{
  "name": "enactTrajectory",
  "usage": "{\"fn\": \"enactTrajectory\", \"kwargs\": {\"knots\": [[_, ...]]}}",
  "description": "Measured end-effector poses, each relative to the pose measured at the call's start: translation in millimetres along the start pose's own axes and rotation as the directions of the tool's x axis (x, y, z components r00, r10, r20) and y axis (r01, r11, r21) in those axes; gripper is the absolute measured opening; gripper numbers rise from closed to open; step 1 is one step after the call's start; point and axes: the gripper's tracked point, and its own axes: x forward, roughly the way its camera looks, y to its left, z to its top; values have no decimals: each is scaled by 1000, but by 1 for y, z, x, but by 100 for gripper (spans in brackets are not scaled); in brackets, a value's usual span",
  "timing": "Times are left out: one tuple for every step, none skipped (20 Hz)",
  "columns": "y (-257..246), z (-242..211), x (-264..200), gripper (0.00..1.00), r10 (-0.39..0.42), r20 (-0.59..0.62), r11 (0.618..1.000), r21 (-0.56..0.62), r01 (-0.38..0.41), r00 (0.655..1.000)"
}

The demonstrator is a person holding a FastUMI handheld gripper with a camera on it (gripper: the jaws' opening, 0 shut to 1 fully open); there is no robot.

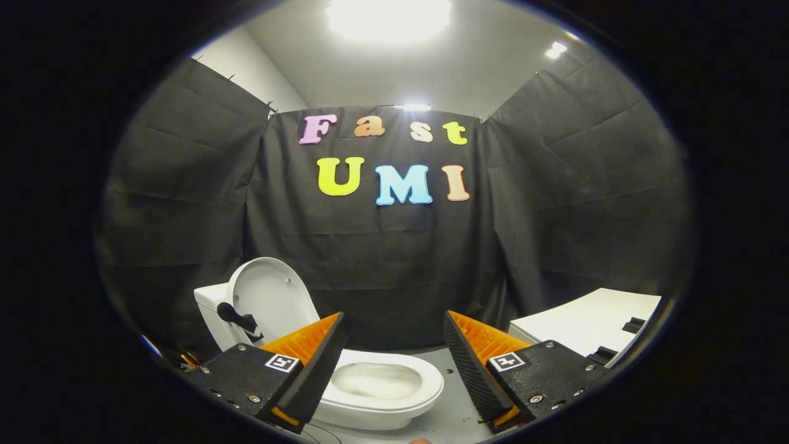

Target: Open the toilet lid.

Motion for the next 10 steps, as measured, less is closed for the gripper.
{"fn": "enactTrajectory", "kwargs": {"knots": [[-2, -5, 0, 96, -5, -7, 1000, 2, 5, 1000], [-3, -10, -1, 96, -5, -16, 1000, 7, 5, 1000], [-3, -13, 0, 96, -5, -25, 1000, 12, 6, 1000], [-2, -15, 2, 96, -5, -30, 1000, 14, 5, 1000], [-2, -18, 1, 96, -5, -37, 1000, 13, 5, 999], [-1, -20, 0, 96, -3, -41, 1000, 12, 4, 999], [-1, -20, 2, 96, -2, -40, 1000, 11, 3, 999], [0, -19, 1, 96, -2, -36, 1000, 9, 2, 999], [1, -20, 0, 96, -1, -33, 1000, 6, 2, 999], [0, -19, 1, 96, -1, -33, 1000, 5, 1, 999]]}}
